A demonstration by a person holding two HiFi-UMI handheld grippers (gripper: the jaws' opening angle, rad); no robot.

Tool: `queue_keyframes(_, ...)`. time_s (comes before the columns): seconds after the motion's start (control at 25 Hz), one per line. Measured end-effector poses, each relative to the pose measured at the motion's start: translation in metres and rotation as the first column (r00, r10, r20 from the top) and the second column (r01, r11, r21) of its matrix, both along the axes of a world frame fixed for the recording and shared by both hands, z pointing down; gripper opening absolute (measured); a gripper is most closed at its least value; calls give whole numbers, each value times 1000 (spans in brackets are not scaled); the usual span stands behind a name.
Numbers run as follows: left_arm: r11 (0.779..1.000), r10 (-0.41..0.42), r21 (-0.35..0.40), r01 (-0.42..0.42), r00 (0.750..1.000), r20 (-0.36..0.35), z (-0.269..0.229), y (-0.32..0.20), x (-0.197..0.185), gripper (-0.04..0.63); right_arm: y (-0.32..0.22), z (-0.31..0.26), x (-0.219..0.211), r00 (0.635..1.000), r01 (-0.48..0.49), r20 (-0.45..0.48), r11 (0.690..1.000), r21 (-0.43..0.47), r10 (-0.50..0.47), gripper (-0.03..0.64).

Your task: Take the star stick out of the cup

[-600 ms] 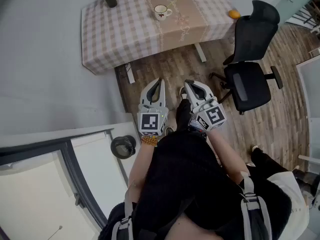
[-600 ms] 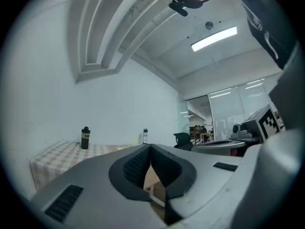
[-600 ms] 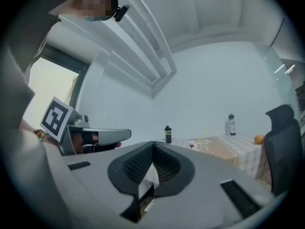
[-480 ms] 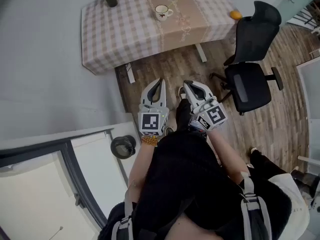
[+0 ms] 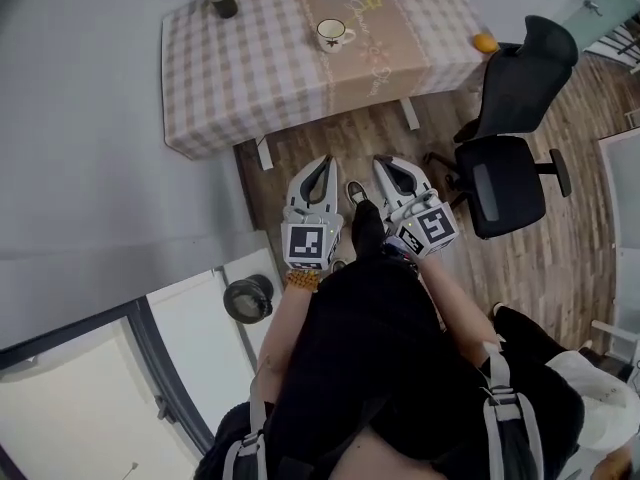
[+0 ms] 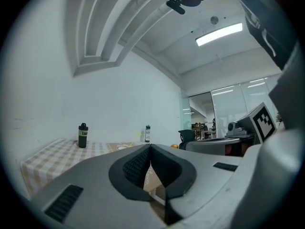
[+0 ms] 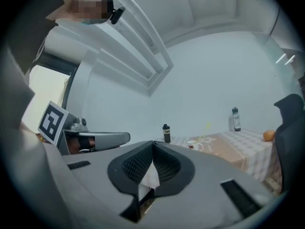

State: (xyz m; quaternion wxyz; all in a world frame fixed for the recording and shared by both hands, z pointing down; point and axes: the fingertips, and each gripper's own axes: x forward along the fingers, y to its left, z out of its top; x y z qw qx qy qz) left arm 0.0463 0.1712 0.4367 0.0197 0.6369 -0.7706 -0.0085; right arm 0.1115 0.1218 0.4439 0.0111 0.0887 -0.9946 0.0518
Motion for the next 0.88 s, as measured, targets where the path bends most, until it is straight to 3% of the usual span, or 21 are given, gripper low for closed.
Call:
queue_keyframes(0.12, 1000, -11, -17, 12, 1000, 22, -1, -23, -17, -9, -24, 0, -18, 1000, 10, -10, 1000, -12, -10, 6)
queue_keyframes(0.28, 999, -9, -41, 13, 994, 108, -9, -58, -31, -9, -58, -4, -42, 1000, 25, -7, 1000, -19, -25, 6)
queue_keyframes(0.88, 989, -51, -134, 65, 993, 103, 10, -196, -107, -8, -207, -3, -111, 999, 42, -15, 996, -75, -44, 6)
